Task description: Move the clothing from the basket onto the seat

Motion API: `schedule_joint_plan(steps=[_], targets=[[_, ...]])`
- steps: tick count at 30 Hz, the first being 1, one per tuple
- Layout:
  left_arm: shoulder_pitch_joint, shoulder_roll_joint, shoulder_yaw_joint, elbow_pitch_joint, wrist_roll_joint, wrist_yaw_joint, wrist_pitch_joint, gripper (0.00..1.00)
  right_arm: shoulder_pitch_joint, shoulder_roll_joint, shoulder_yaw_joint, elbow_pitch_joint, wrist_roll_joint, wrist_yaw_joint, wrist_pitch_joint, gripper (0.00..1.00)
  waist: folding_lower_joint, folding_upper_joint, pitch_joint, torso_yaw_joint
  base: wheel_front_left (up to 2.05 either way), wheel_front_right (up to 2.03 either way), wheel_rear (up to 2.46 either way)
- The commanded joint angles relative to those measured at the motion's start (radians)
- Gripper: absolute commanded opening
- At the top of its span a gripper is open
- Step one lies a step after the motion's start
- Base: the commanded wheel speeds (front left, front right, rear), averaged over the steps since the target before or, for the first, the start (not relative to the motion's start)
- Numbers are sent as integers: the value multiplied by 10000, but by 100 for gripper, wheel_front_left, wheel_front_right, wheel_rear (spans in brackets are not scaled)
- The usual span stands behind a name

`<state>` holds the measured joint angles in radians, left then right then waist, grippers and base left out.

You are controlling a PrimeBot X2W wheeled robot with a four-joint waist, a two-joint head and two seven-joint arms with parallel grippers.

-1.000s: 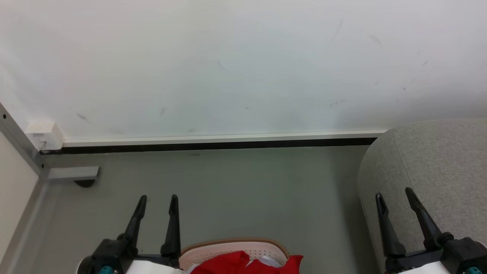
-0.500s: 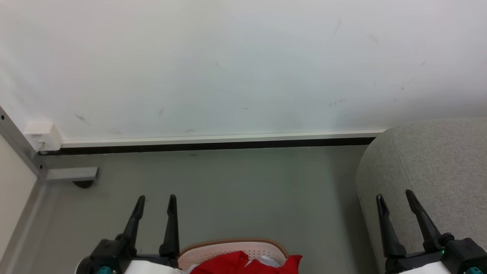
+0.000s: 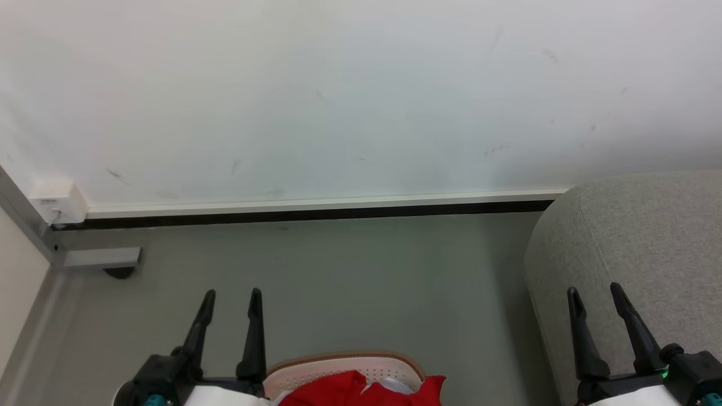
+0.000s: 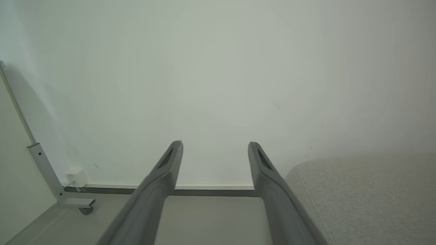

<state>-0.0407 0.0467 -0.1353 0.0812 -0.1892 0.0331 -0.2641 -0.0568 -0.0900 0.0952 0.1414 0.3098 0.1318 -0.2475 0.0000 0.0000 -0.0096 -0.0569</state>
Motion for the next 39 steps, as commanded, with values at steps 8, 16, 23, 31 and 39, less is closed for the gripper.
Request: schedule_joint_plan(steps=[8,16,23,31,39], targets=[[57,66,-1,80,-145,45,-7,100,8,30,-92,41,166,-21,9,100,0,0,174,-203,0,0,0],[-236,65,-34,182,-275,78,-7,100,-219,-58,-161,-72,229,-21,25,100,0,0,686,-564,0,0,0],[-720,65,-93,409,-71,29,-7,100,-519,-67,-177,-164,334,-21,-51,100,0,0,1560,-911,0,0,0],[-1678,146,-336,1611,430,-185,-7,100,-1054,-84,-152,-135,522,-21,-143,100,0,0,2880,-1301,0,0,0],[-2876,439,-763,3546,885,-512,7,100,-1640,0,-101,-83,746,-21,-173,100,0,0,4107,-1714,0,0,0]])
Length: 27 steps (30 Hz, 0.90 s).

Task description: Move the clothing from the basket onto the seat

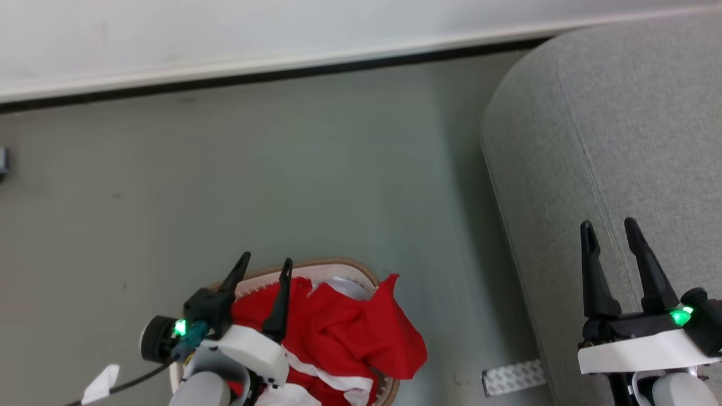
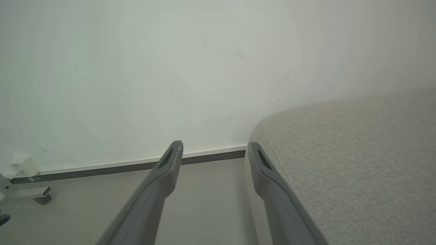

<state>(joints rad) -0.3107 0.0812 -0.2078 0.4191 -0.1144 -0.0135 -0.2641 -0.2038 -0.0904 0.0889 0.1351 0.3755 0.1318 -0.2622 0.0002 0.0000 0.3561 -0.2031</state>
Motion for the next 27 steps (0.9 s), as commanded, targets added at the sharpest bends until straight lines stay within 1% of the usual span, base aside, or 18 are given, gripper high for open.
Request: schedule_joint_plan(steps=[1,3,10,14,17,23,27], targets=[[-349,135,-88,444,201,-78,43,100,-233,22,-62,-51,104,-21,-27,100,-2,0,601,-310,0,0,0],[-703,203,-233,986,325,-127,219,100,-401,55,-78,-139,155,-21,-28,100,-2,0,943,-432,0,0,0],[-1949,192,-790,2758,505,-571,852,100,-876,126,-149,-377,273,-21,-31,100,-2,0,1911,-766,0,0,0],[-2557,206,-1135,3699,361,-918,1239,100,-1063,160,-206,-463,318,-21,-32,100,-2,0,2417,-977,0,0,0],[-3060,250,-1427,4426,271,-1070,1676,100,-1138,207,-181,-488,335,-21,-32,100,-2,0,2745,-1084,0,0,0],[-4096,217,-2197,5654,236,-1165,2615,100,-1442,278,-135,-591,402,-21,-31,100,-2,0,3525,-1259,0,0,0],[-4541,315,-2580,6136,249,-1167,2814,100,-1638,312,-50,-603,437,-21,-31,100,-2,0,3901,-1388,0,0,0]])
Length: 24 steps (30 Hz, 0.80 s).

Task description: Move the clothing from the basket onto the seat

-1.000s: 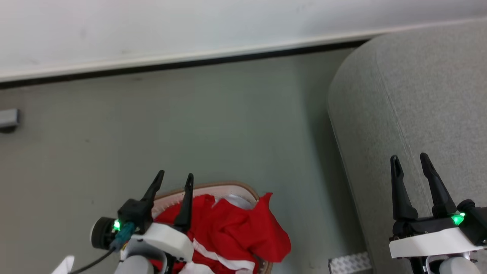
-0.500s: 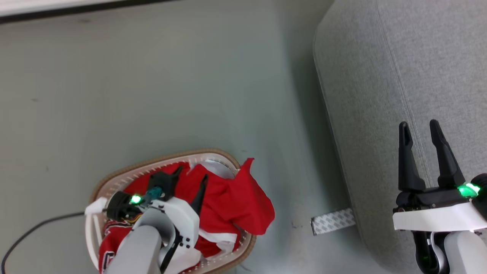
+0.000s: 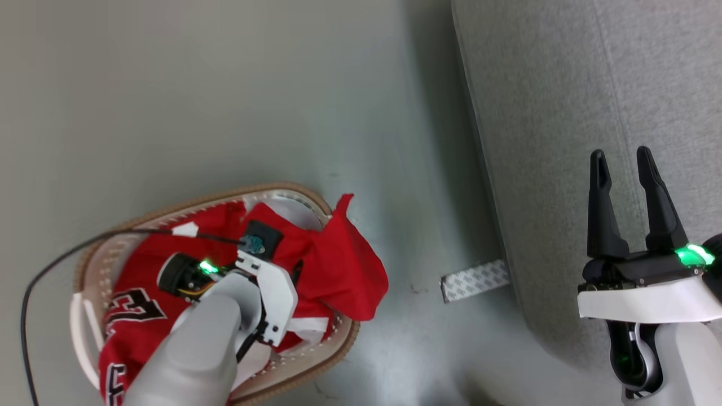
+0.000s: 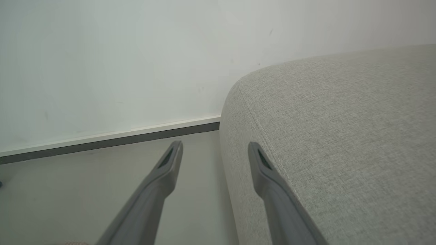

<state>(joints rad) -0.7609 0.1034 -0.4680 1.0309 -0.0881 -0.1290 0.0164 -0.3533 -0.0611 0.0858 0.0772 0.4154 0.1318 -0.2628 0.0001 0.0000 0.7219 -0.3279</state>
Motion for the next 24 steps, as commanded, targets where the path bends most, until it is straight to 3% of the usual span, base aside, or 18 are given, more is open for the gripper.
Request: schedule_joint_plan(steps=[1,19,20,21,22,23,24], targets=[[-271,173,-261,293,-79,-15,93,100,-232,44,39,-26,94,-21,-26,100,-1,0,469,-218,0,0,0],[-1527,582,-2840,1615,-652,-6,1415,100,-628,113,422,39,527,-21,-14,100,-1,0,1581,-815,0,0,0],[-1546,570,-2861,1645,-784,-7,1404,84,-636,114,440,40,550,-21,-14,100,-1,0,1602,-837,0,0,0],[-1572,573,-2898,1681,-885,-8,1402,47,-652,114,457,49,578,-21,-14,100,-1,0,1620,-856,0,0,0],[-1585,575,-2953,1713,-919,-8,1390,30,-670,115,469,58,601,-21,-14,100,-1,0,1630,-870,0,0,0],[-1591,574,-3010,1738,-946,-8,1377,0,-685,115,477,66,620,-21,-14,100,-1,0,1634,-876,0,0,0],[-1593,563,-3063,1761,-998,-8,1357,0,-690,115,482,82,618,-21,-14,100,-1,0,1630,-878,0,0,0]])
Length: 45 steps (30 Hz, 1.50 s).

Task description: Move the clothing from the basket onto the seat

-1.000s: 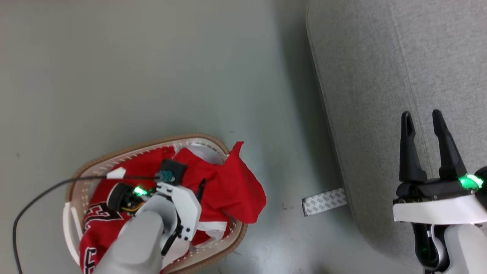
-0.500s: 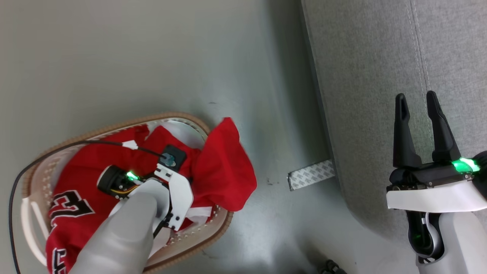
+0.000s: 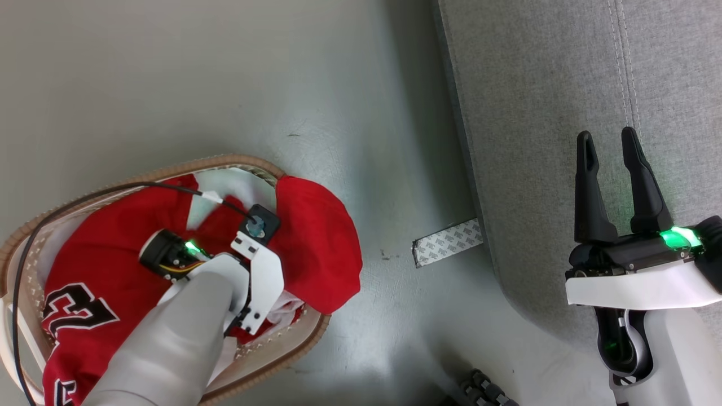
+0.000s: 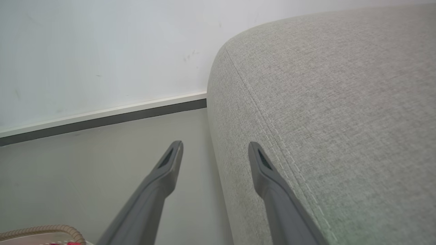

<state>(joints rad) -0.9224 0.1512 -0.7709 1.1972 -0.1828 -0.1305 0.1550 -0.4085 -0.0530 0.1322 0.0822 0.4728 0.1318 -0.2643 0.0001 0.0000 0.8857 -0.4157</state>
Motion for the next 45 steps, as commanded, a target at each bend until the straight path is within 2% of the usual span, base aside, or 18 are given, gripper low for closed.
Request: schedule_joint_plan(steps=[1,10,17,24,33,45], targets=[[18,72,-85,118,-94,7,-40,0,-146,34,17,43,38,-21,1,100,-1,0,-18,5,0,0,0],[98,-168,-173,192,-669,8,-670,0,-77,32,8,100,-216,-21,1,100,-1,0,-645,328,0,0,0],[851,-611,-13,219,-1235,8,-1764,0,227,8,-313,138,-606,-21,1,100,-1,0,-2041,870,0,0,0],[1805,-940,29,-197,-2007,8,-2906,0,624,-322,-463,239,-922,-21,1,100,-1,0,-3696,1612,0,0,0],[2739,-1001,57,-1668,-3735,7,-3865,0,1318,-610,-475,496,-1103,-21,1,100,-1,0,-5834,2491,0,0,0],[3201,-478,235,-4267,-4637,11,-4146,0,2216,-681,-450,715,-1252,-21,1,100,-1,0,-7611,3211,0,0,0]])
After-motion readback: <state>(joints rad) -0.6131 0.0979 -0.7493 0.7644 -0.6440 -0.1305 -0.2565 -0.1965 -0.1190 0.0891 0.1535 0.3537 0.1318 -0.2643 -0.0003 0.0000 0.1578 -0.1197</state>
